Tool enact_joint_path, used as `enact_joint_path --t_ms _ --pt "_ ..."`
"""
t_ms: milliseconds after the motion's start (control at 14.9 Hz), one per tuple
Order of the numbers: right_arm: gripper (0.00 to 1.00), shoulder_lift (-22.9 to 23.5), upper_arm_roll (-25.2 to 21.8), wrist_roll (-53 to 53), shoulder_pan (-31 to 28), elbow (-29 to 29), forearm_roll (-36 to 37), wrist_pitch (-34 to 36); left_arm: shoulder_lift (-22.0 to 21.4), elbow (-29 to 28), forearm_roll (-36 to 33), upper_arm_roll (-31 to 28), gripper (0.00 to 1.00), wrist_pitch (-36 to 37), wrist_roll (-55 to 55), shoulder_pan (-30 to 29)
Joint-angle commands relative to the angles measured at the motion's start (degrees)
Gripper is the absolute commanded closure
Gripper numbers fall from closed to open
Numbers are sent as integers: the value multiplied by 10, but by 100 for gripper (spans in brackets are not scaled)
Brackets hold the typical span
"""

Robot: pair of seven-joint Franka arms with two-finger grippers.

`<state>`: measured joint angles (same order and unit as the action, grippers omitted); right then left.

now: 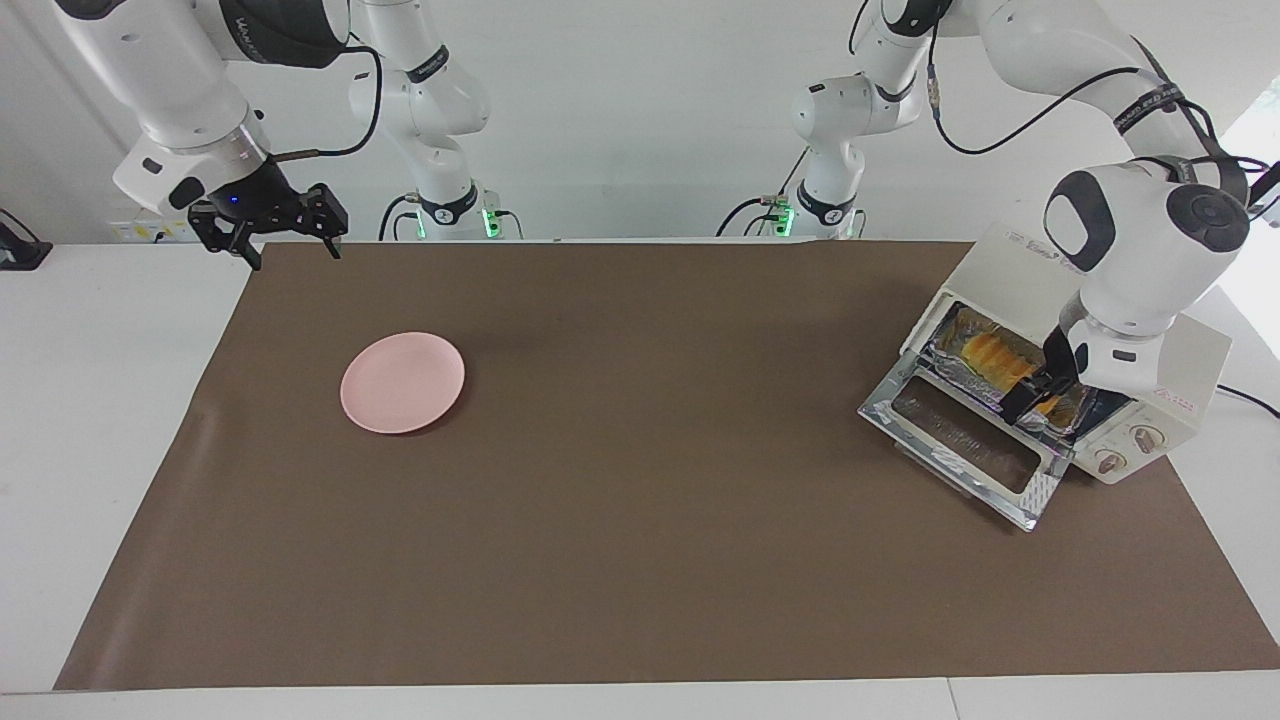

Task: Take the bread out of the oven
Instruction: 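Grasp the foil tray inside the toaster oven with the left gripper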

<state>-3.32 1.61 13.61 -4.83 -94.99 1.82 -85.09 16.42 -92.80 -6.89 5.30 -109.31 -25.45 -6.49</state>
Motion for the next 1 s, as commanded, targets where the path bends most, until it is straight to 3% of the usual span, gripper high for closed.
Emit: enact_joint_path --t_ms 0,602,736,870,937 --pt "0 -5 5 12 -10 -4 8 6 -2 -28 -23 -3 0 -20 -60 10" --pt "0 -5 6 12 -9 -4 8 6 -47 -143 -44 -2 0 -66 -158 41" --pt "0 -5 6 12 -9 -4 8 6 -53 -155 -44 -3 16 -65 -156 47" --pt "0 -5 6 12 -10 -4 8 6 -54 -156 -44 -3 22 -59 -157 43" --pt "0 -5 6 12 -9 -4 8 6 -55 -159 -44 -3 32 -59 -156 41"
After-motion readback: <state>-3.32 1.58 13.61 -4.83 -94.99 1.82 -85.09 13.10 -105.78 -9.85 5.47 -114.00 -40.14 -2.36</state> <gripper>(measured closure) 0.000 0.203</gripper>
